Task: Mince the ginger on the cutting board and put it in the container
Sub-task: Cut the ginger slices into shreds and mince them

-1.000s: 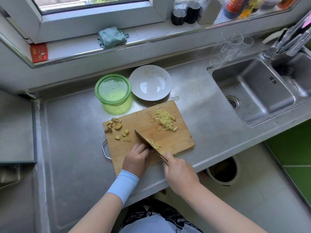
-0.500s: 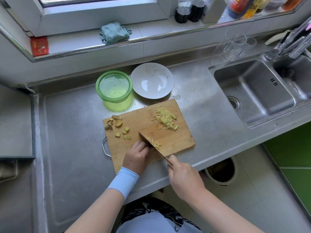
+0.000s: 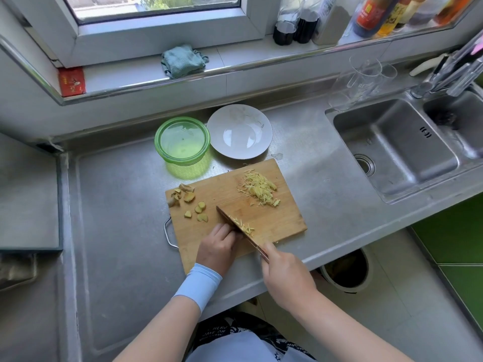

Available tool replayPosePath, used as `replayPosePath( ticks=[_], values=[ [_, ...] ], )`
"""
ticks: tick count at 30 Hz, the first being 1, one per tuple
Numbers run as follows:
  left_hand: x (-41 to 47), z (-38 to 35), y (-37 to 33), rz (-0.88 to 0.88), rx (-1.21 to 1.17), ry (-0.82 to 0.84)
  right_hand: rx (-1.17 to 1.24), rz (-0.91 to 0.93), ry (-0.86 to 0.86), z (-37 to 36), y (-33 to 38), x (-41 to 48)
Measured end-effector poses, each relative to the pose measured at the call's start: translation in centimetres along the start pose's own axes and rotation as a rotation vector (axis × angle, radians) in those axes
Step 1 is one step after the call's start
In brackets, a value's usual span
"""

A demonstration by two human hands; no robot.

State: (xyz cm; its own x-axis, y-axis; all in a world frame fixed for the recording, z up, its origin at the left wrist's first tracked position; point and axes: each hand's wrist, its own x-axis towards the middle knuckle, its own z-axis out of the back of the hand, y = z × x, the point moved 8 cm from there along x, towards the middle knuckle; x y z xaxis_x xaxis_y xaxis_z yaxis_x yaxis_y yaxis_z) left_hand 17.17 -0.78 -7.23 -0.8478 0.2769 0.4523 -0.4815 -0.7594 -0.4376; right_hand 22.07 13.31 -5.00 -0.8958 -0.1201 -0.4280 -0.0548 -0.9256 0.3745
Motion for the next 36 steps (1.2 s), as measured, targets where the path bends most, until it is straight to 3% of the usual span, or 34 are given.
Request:
replayPosePath(
  ticks=[19,29,36],
  values=[
    [-0.2,-0.2,0.4,0.036,-0.019,0.075,-0.032,0.040,-0.039,0.7,1.4,-0.5],
    [-0.1,0.0,0.2,0.042,-0.018,0.035,-0.032,0.017,-0.016,0.1,1.5,1.2],
    [-0.3,-0.6,0.6,0.059,-0.045,0.054,-0.024,-0.025,-0.001,-0.1,-0.4,-2.0]
  ],
)
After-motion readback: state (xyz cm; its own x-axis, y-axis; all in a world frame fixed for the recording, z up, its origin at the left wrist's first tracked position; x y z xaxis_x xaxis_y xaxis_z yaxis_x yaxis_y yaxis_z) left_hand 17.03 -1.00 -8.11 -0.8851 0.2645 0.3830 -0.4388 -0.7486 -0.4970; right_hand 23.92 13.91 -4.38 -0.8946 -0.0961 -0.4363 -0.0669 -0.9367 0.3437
